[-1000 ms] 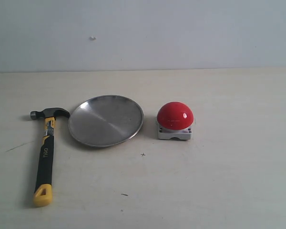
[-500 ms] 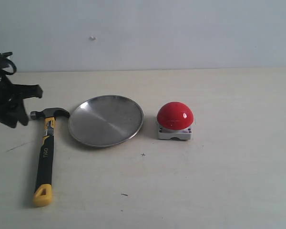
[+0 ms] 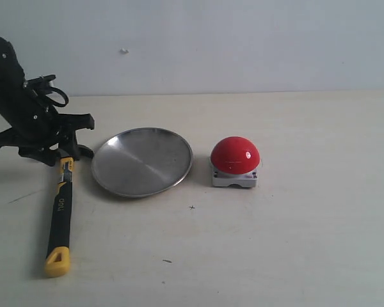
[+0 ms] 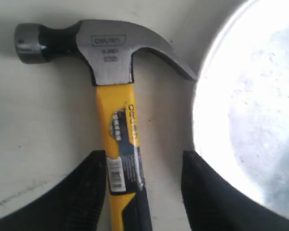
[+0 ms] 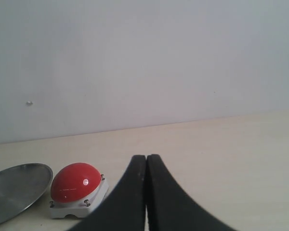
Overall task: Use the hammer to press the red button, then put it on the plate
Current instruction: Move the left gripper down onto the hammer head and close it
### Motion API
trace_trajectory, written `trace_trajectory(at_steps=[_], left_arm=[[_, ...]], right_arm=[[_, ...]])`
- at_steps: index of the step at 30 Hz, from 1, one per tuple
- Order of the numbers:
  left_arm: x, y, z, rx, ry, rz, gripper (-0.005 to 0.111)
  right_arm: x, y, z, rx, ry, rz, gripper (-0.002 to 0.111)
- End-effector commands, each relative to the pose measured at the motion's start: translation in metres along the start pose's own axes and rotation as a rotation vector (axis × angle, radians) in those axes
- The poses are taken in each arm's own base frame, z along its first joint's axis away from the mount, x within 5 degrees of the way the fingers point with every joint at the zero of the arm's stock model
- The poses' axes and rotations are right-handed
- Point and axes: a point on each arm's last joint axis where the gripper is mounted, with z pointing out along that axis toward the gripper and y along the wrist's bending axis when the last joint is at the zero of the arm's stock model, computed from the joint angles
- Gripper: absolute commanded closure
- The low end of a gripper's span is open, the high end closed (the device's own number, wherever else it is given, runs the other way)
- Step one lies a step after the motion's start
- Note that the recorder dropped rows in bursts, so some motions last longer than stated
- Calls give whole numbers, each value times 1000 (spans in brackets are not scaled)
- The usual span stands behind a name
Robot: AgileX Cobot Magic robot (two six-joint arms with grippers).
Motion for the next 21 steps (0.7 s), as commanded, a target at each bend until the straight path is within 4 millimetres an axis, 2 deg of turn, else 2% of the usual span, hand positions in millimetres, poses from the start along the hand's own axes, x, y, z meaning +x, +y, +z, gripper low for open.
trace_trajectory(at_steps=[1,13,21], left_arm=[[-9,1,2,-65,-4,6,58],[-12,5,33,-77,-8,7,58],[-15,5,35,-69,-41,6,58]], right_arm=[[1,0,0,2,-10,-5,108],[1,0,0,2,-10,-5,108],[1,0,0,2,-10,-5,108]])
